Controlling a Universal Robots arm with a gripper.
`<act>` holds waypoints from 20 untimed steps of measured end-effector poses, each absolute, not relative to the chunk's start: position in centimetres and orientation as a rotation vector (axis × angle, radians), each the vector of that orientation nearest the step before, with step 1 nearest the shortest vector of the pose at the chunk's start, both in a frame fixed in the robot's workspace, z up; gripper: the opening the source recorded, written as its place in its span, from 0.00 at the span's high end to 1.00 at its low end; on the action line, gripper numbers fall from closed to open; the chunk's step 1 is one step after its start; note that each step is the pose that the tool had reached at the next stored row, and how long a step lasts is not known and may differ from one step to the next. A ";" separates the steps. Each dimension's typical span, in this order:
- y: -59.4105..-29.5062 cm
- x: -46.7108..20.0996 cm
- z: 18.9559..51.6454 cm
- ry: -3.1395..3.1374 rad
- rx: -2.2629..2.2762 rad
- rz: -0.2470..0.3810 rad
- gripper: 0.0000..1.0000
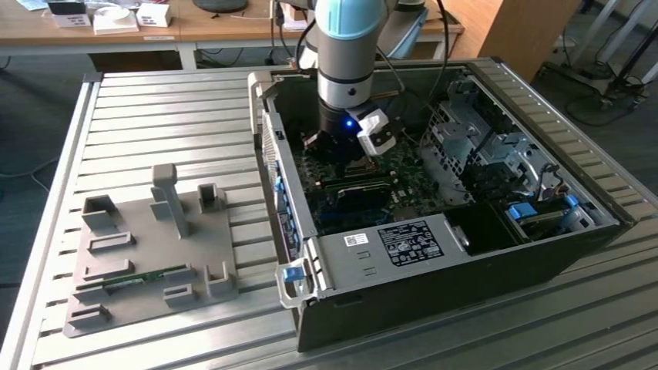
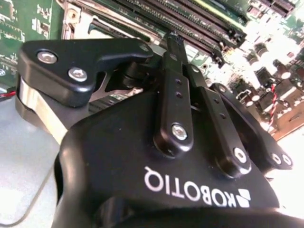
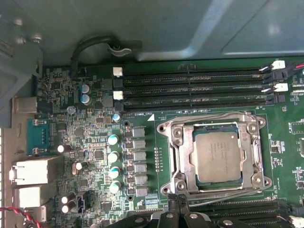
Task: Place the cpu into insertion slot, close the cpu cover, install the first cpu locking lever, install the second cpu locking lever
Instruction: 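Install the second cpu locking lever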
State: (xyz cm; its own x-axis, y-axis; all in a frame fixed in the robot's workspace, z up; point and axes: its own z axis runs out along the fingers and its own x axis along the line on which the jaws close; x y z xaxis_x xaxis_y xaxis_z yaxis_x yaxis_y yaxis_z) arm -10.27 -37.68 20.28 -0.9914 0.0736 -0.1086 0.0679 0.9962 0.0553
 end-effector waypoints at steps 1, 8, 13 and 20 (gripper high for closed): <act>-37.7 -10.3 20.3 3.027 0.108 0.084 0.89; -37.5 -10.7 19.9 3.019 0.108 0.093 0.89; -37.4 -10.9 19.8 3.014 0.107 0.094 0.89; -37.3 -11.0 19.7 3.006 0.107 0.102 0.89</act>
State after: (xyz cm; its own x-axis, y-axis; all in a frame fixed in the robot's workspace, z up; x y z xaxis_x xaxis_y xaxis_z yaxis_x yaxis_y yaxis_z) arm -11.00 -37.28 19.69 -0.9888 0.0754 -0.1291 0.0665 0.9952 0.0723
